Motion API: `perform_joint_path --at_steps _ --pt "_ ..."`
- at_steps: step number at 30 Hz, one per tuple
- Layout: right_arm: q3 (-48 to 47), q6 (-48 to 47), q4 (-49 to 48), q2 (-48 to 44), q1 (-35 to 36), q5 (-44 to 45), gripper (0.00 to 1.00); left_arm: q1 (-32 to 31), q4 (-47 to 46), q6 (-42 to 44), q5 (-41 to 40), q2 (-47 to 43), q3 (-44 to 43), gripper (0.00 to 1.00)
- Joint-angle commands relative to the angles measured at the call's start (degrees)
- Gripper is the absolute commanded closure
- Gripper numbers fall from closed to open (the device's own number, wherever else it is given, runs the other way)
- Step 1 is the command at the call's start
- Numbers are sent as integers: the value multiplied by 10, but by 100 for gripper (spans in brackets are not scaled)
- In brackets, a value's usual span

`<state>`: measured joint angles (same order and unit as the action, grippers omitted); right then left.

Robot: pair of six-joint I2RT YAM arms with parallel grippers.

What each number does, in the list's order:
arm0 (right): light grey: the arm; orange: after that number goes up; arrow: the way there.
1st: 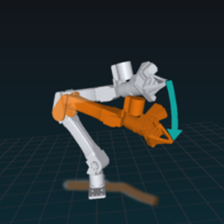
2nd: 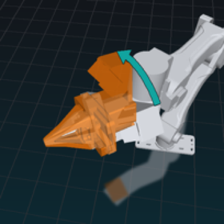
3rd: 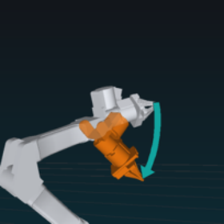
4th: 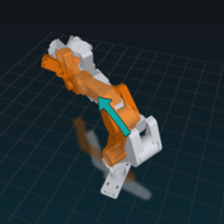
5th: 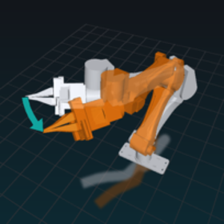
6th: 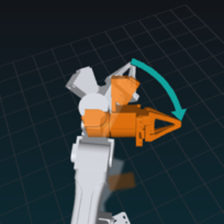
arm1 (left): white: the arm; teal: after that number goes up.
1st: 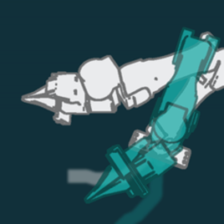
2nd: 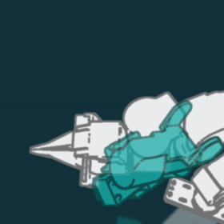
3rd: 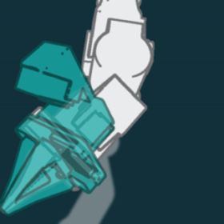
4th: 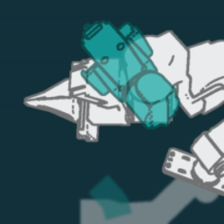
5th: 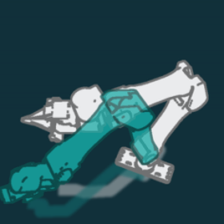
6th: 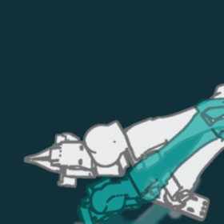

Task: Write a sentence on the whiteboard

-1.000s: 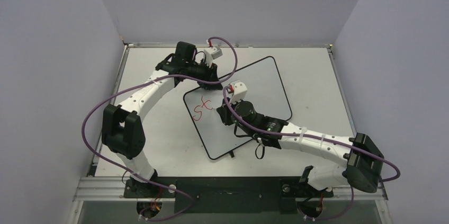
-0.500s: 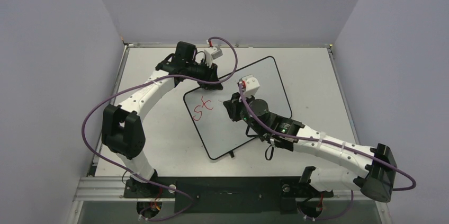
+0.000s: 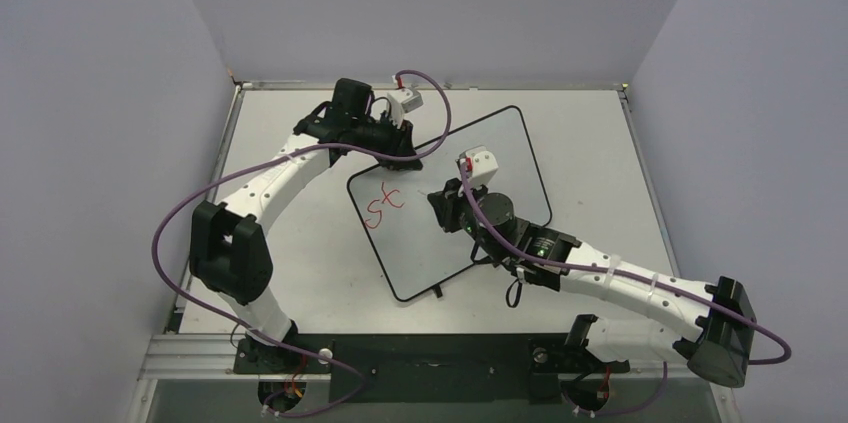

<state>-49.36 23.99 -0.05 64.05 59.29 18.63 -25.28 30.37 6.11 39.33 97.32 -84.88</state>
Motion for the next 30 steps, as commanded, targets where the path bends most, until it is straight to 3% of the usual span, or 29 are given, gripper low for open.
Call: perform_joint_path --at_steps 1,30 --pt "19 10 -50 -2 -3 -8 100 -9 -4 67 -87 -17 1 100" --pt "64 47 -157 11 -31 -87 100 -10 -8 62 -92 -25 -3 100"
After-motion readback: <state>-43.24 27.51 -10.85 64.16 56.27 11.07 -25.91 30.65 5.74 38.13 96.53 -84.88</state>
